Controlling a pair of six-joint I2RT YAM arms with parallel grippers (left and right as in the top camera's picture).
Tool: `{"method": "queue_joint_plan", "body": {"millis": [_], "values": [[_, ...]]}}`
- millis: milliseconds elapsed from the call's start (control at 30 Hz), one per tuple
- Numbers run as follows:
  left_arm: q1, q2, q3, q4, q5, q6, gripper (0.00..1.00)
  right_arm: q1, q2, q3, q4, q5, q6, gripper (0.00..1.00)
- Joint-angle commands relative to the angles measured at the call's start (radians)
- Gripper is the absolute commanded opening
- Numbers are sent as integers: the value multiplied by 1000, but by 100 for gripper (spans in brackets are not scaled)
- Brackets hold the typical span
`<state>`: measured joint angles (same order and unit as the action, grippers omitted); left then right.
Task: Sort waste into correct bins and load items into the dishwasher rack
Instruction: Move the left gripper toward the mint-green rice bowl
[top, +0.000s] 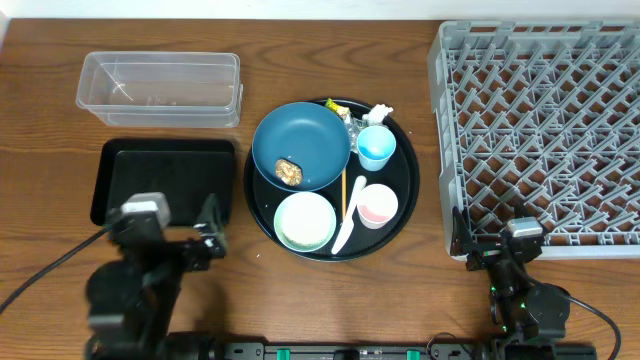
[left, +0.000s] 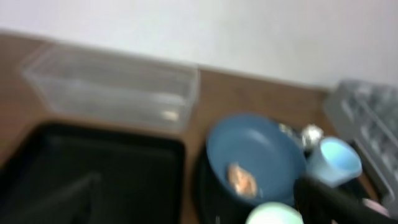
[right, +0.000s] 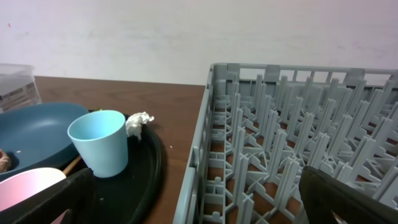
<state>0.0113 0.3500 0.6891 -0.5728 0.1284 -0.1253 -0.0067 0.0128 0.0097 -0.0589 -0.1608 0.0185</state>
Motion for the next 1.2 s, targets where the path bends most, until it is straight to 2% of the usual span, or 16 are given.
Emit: {"method": "queue_joint_plan", "body": {"millis": [0, 100, 167, 367, 467, 767, 1000, 1167], "values": [[-2, -6, 141, -123, -84, 28, 98, -9, 0, -4, -1, -1, 11, 99], [-2, -6, 236, -260, -68, -55, 98, -9, 0, -4, -1, -1, 11, 99], [-2, -6, 298, -326, 7, -90, 98, -9, 0, -4, -1, -1, 11, 99], [-2, -6, 435, -365, 528, -106, 98, -9, 0, -4, -1, -1, 11, 99], [-2, -6, 437, -389, 647, -106, 98, -9, 0, -4, -1, -1, 11, 99], [-1, -6, 439, -455, 635, -116, 98, -9, 0, -4, -1, -1, 11, 99], [-2, 34, 463, -576, 470, -116, 98, -9, 0, -4, -1, -1, 11, 99], [-2, 192, 588, -687, 335, -111, 98, -9, 0, -4, -1, -1, 11, 99]]}}
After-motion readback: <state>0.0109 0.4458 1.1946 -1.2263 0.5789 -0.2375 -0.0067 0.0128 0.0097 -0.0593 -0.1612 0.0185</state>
